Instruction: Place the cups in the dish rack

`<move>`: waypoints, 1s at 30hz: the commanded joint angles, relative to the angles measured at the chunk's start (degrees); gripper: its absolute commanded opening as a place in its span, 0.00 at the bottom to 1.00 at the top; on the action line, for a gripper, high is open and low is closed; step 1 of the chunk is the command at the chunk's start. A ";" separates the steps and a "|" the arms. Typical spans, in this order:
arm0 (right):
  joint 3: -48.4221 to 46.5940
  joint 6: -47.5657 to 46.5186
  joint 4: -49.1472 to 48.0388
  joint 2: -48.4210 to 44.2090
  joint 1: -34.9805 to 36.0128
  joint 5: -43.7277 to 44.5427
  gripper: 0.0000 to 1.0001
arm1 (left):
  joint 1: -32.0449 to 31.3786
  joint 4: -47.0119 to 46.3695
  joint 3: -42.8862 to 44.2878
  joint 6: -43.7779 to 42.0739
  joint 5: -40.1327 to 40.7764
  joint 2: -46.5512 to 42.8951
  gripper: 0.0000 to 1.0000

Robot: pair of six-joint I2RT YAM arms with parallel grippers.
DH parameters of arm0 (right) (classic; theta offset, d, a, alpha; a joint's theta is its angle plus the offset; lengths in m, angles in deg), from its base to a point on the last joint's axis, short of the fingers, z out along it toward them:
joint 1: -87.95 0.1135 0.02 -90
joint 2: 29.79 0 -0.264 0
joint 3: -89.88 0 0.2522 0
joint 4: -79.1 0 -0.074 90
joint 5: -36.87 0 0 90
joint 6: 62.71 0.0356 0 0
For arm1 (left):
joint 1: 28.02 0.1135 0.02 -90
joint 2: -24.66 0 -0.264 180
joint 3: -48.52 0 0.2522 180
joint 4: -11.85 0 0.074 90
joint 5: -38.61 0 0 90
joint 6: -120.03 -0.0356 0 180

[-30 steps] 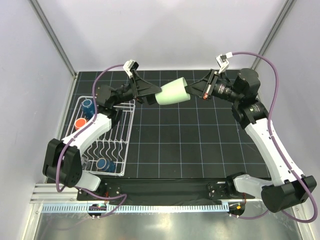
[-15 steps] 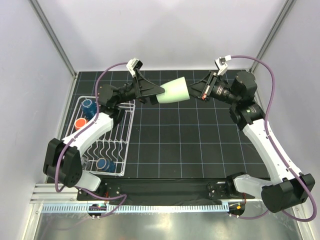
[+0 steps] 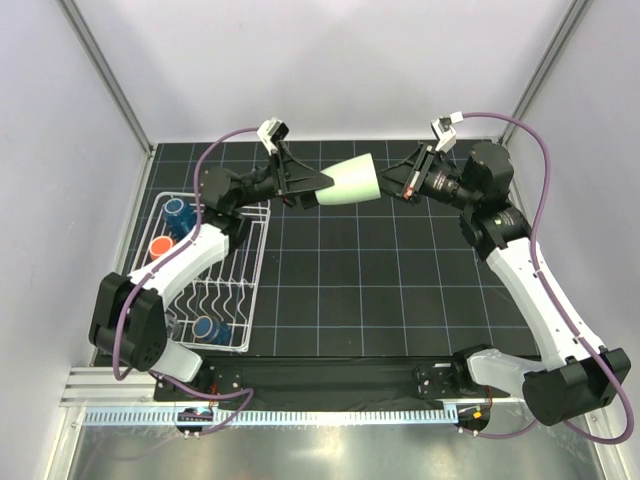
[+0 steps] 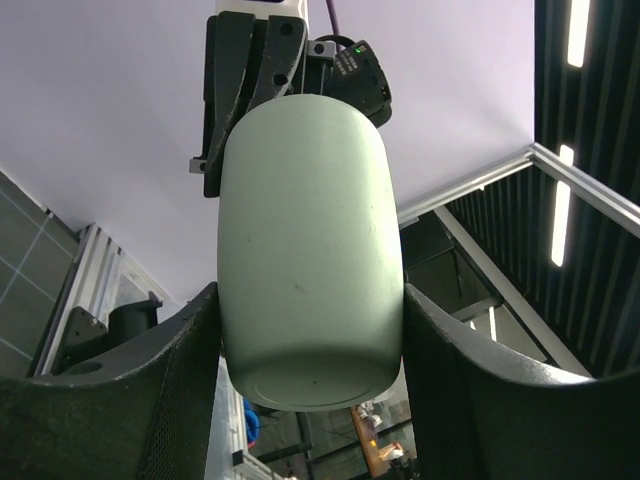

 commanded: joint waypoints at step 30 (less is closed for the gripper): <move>-13.41 -21.59 40.91 2.77 -1.86 22.34 0.83 | 7.22 111.29 30.64 -55.01 38.73 -3.28 0.00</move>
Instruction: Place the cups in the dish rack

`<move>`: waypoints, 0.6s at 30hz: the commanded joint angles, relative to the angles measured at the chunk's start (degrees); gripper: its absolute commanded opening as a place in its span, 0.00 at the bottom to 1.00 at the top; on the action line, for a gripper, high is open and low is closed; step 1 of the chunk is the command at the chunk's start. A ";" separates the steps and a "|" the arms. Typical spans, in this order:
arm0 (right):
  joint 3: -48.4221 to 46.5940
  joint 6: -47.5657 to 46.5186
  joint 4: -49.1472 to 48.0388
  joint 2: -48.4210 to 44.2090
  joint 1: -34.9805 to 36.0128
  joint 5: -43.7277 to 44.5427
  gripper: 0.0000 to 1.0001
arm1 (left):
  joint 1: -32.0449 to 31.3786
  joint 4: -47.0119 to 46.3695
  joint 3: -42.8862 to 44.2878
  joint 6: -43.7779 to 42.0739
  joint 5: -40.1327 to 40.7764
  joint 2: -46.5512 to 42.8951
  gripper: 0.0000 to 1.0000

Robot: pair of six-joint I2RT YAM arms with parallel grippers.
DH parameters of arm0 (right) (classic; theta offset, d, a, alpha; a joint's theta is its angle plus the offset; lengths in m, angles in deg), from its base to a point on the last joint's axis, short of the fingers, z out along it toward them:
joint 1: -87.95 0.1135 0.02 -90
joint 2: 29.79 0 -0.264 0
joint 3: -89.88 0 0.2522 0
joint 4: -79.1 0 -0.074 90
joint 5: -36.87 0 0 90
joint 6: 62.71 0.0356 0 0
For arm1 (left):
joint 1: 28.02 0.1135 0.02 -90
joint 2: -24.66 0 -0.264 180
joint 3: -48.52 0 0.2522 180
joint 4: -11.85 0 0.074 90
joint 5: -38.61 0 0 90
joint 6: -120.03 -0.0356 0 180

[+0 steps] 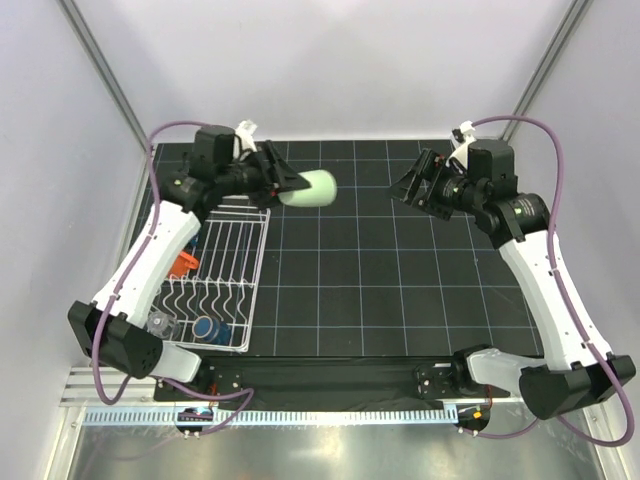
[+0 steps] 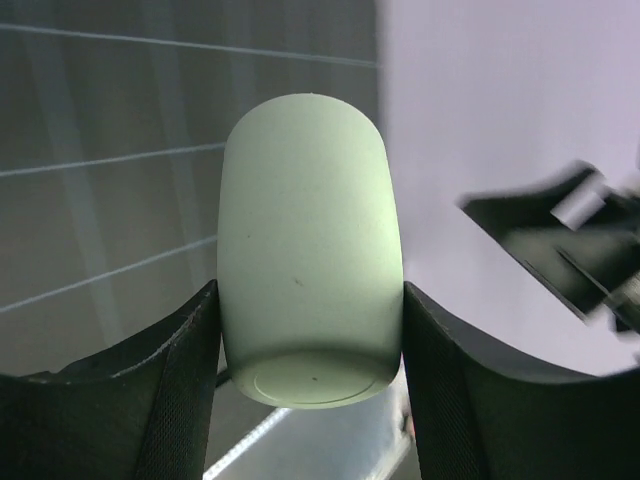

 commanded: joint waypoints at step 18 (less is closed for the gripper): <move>-1.21 -3.04 5.19 2.13 -0.11 -0.93 0.83 | 9.89 47.58 16.44 -1.78 41.34 11.47 0.00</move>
